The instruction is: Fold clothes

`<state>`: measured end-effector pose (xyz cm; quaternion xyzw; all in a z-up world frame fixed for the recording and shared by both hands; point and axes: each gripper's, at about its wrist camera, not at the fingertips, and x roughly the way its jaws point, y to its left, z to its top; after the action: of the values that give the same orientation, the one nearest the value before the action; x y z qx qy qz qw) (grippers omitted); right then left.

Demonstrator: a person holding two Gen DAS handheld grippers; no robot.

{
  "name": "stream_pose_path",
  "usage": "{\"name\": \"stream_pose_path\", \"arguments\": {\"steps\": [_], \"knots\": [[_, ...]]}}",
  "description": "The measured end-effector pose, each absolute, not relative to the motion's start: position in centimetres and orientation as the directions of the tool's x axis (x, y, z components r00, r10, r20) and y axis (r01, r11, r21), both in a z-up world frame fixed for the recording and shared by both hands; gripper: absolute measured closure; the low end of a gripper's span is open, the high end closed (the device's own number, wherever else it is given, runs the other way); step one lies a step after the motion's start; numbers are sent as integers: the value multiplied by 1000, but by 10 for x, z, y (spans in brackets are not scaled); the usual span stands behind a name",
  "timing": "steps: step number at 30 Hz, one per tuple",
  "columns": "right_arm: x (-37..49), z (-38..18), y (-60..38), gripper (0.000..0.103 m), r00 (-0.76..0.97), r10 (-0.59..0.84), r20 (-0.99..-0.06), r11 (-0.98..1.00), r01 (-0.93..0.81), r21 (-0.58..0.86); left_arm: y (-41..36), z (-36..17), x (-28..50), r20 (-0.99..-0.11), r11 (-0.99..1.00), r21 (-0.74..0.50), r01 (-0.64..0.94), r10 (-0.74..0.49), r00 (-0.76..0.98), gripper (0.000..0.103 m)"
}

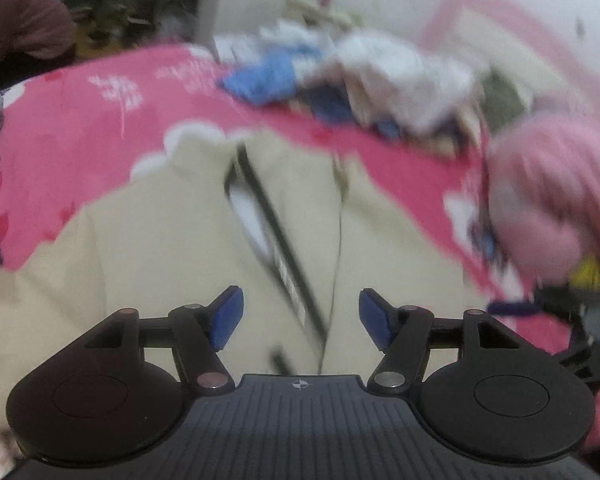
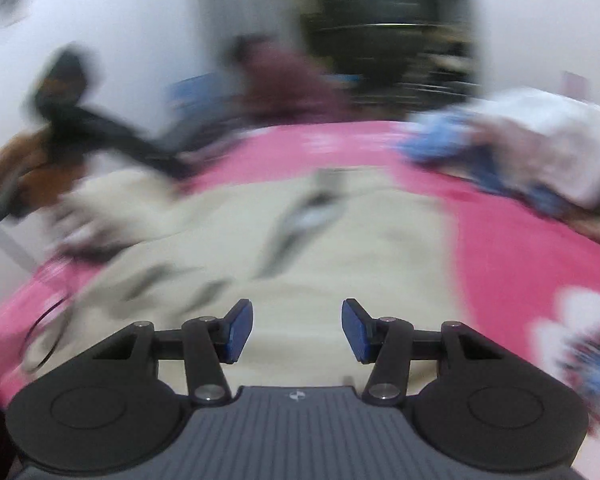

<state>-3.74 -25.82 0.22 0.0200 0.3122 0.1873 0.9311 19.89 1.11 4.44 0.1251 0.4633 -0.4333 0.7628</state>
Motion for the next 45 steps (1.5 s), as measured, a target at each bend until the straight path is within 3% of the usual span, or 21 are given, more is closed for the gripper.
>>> {"name": "stream_pose_path", "arguments": {"steps": [4, 7, 11, 17, 18, 20, 21, 22, 30, 39, 43, 44, 45], "knots": [[-47, -1, -193, 47, 633, 482, -606, 821, -568, 60, 38, 28, 186, -851, 577, -238, 781, -511, 118, 38], [-62, -9, -148, 47, 595, 502, -628, 717, -692, -82, 52, 0, 191, -862, 631, -339, 698, -505, 38, 38], [-76, -29, -108, 47, 589, 488, -644, 591, -766, -254, 54, -38, 201, -879, 684, -408, 605, -473, -59, 49], [-83, -57, -68, 47, 614, 442, -654, 439, -784, -440, 60, -50, 207, -870, 706, -445, 551, -485, -82, 56], [-82, -62, -62, 48, 627, 428, -651, 436, -774, -460, 61, -52, 208, -869, 709, -454, 540, -487, -90, 57], [-78, -69, -54, 61, 647, 406, -645, 441, -757, -482, 64, -55, 209, -866, 716, -470, 516, -488, -110, 60], [-75, -70, -54, 69, 650, 404, -643, 457, -753, -474, 66, -55, 209, -865, 720, -477, 504, -487, -123, 60], [-72, -65, -56, 87, 649, 410, -641, 487, -750, -448, 68, -56, 210, -863, 724, -484, 491, -486, -135, 60], [-63, -12, -96, 89, 493, 616, -614, 634, -773, 15, 80, -46, 225, -806, 686, -566, 458, -577, -132, 54], [-70, -10, -104, 89, 475, 628, -617, 649, -756, 78, 25, -72, 200, -823, 625, -538, 565, -534, -193, 54], [-76, -7, -105, 89, 492, 628, -603, 651, -756, 62, 19, -72, 192, -840, 624, -493, 606, -523, -145, 70], [-76, -8, -105, 89, 495, 628, -601, 653, -755, 61, 20, -72, 191, -844, 633, -482, 606, -521, -127, 84], [-76, -8, -105, 89, 498, 628, -598, 654, -754, 60, 20, -73, 191, -845, 641, -480, 599, -521, -120, 88]]}}
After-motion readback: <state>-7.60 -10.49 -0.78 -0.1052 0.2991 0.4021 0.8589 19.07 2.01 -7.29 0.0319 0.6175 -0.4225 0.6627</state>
